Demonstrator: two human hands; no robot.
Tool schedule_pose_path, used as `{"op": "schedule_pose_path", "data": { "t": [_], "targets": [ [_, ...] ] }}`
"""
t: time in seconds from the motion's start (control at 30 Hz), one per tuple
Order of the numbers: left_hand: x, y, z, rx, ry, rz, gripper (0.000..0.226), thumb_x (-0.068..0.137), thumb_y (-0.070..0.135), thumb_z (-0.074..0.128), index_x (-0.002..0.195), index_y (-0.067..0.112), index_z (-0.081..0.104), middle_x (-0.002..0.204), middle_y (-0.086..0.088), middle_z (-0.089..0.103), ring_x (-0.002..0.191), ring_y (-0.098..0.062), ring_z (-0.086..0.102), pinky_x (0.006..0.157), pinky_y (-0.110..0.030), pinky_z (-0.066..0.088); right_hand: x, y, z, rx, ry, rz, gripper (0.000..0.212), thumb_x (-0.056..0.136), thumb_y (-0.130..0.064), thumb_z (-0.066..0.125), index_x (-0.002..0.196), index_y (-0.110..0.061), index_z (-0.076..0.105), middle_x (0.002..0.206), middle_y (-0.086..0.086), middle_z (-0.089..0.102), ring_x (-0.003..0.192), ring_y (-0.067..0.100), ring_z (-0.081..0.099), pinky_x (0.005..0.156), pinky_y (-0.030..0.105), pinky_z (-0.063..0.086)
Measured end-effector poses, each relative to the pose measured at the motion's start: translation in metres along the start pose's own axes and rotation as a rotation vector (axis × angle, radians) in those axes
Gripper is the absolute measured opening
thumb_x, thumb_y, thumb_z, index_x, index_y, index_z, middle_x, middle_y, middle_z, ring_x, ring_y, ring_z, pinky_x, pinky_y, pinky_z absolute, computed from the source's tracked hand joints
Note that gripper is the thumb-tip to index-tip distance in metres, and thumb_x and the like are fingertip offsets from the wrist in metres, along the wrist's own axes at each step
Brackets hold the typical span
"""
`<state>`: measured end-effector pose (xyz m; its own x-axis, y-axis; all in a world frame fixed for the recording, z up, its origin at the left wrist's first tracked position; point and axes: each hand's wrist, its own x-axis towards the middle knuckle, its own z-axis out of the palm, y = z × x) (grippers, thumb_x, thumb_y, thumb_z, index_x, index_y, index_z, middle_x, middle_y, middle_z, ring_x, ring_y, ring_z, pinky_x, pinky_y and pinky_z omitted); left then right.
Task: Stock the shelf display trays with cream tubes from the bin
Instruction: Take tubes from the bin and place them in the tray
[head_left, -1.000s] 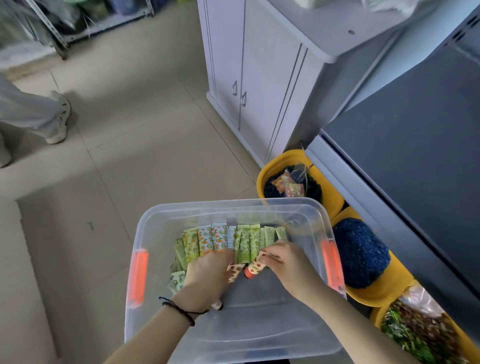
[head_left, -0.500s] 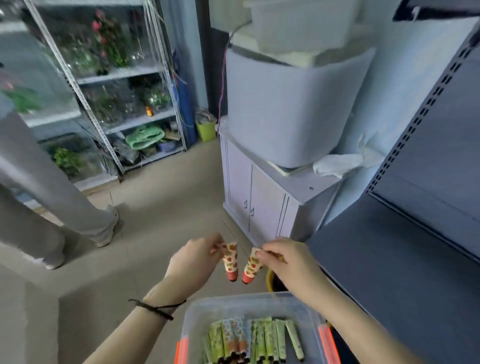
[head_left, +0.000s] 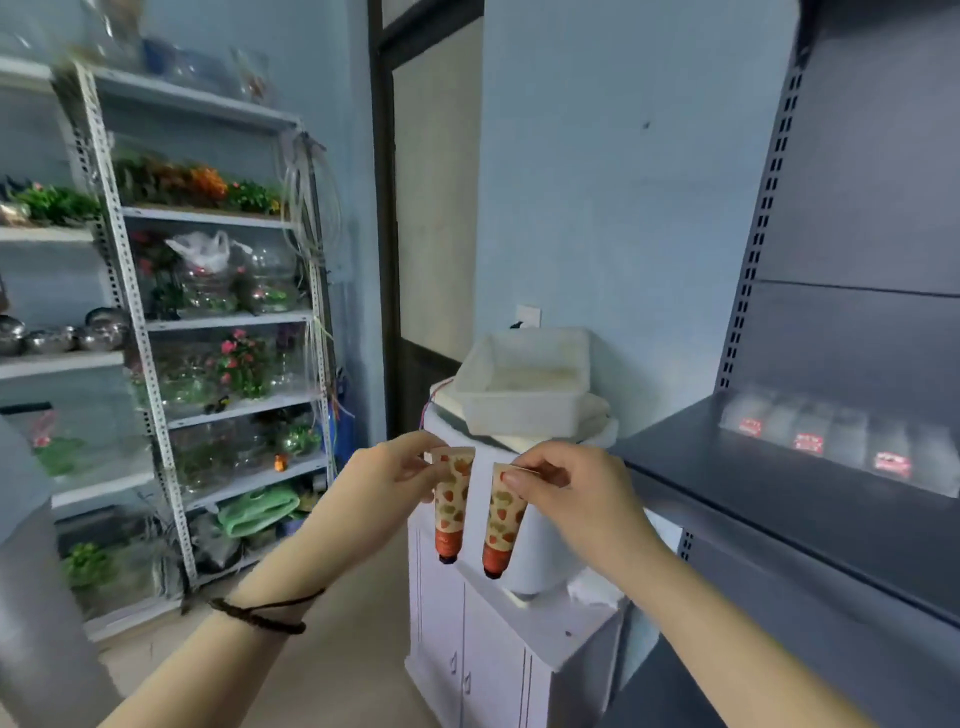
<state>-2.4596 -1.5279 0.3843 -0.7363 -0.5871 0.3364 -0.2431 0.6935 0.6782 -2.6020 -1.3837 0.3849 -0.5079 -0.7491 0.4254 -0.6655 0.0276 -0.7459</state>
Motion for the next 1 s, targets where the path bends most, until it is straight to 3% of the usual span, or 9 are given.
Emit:
{"op": "schedule_pose_path", "data": {
  "t": [0.1,0.2,0.33,0.43,0.63,0.73,0.83,0.93,1.0],
  "targets": [
    [0.015,0.051,-0.022,-0.043,0.016,0.080,0.013,0.093,0.027,0.053,0.099,0.036,0.061,0.084,0.009,0.072,0.075,-0.001,0.067,0.071,-0.027,0.055,0.013,-0.036,-0.044,0.003,0.055,-0.020,0.009,0.086,-0.021,0.069,0.078,-0.021,0.073,0.075,-0.010,0.071,0.075,0.003,0.064,0.063,0.012,0.045],
    [0.031,0.097,-0.036,-0.038,0.002,0.163,0.017,0.093,0.027,0.053,0.107,0.033,0.060,0.085,0.008,0.072,0.074,-0.001,0.067,0.067,-0.023,0.055,0.024,-0.063,-0.090,0.047,0.127,-0.018,0.009,0.085,-0.018,0.070,0.078,-0.022,0.074,0.076,-0.006,0.072,0.075,0.009,0.067,0.063,0.020,0.048],
    [0.053,0.156,-0.037,-0.085,-0.031,0.253,0.014,0.093,0.028,0.053,0.104,0.031,0.061,0.086,0.005,0.073,0.075,-0.003,0.068,0.072,-0.036,0.058,0.029,-0.090,-0.158,0.070,0.167,0.030,0.007,0.085,-0.015,0.071,0.080,-0.019,0.075,0.080,0.000,0.073,0.069,0.009,0.064,0.054,0.017,0.048],
    [0.068,0.199,-0.025,-0.157,-0.088,0.298,0.013,0.093,0.024,0.053,0.102,0.027,0.062,0.088,0.002,0.073,0.076,-0.008,0.070,0.069,-0.032,0.056,0.027,-0.096,-0.208,-0.007,0.173,0.074,0.004,0.085,-0.016,0.071,0.085,-0.015,0.074,0.080,0.000,0.074,0.066,0.006,0.064,0.055,0.020,0.050],
    [0.099,0.268,0.026,-0.318,-0.264,0.349,0.013,0.093,0.020,0.054,0.100,0.016,0.065,0.090,-0.005,0.073,0.079,-0.017,0.071,0.067,-0.031,0.056,0.015,-0.082,-0.289,-0.165,0.227,0.168,0.005,0.087,-0.015,0.068,0.083,-0.015,0.072,0.077,0.001,0.072,0.067,0.009,0.062,0.052,0.018,0.048],
    [0.115,0.294,0.060,-0.368,-0.344,0.363,0.013,0.093,0.017,0.054,0.099,0.013,0.064,0.094,-0.011,0.072,0.080,-0.021,0.071,0.063,-0.026,0.055,0.008,-0.070,-0.323,-0.270,0.252,0.216,0.006,0.086,-0.016,0.070,0.081,-0.017,0.071,0.075,0.001,0.070,0.067,0.011,0.061,0.055,0.023,0.048],
    [0.127,0.316,0.098,-0.385,-0.403,0.390,0.013,0.092,0.017,0.056,0.099,0.008,0.063,0.088,-0.009,0.071,0.074,-0.019,0.070,0.062,-0.025,0.056,0.000,-0.054,-0.354,-0.409,0.267,0.259,0.005,0.087,-0.019,0.069,0.083,-0.017,0.071,0.077,0.002,0.071,0.067,0.010,0.061,0.054,0.022,0.048],
    [0.131,0.335,0.141,-0.412,-0.452,0.417,0.013,0.093,0.014,0.056,0.099,0.006,0.063,0.081,-0.005,0.068,0.069,-0.016,0.067,0.059,-0.024,0.055,-0.011,-0.034,-0.378,-0.584,0.277,0.290,0.004,0.086,-0.022,0.070,0.084,-0.018,0.072,0.074,-0.005,0.070,0.064,0.003,0.061,0.052,0.015,0.045],
    [0.133,0.345,0.169,-0.410,-0.466,0.451,0.010,0.092,0.011,0.055,0.099,0.008,0.062,0.081,-0.006,0.066,0.070,-0.017,0.066,0.060,-0.025,0.056,-0.019,-0.019,-0.391,-0.722,0.286,0.317,0.005,0.084,-0.024,0.071,0.083,-0.020,0.072,0.073,-0.011,0.067,0.068,0.001,0.062,0.058,0.018,0.048]
  ]
}}
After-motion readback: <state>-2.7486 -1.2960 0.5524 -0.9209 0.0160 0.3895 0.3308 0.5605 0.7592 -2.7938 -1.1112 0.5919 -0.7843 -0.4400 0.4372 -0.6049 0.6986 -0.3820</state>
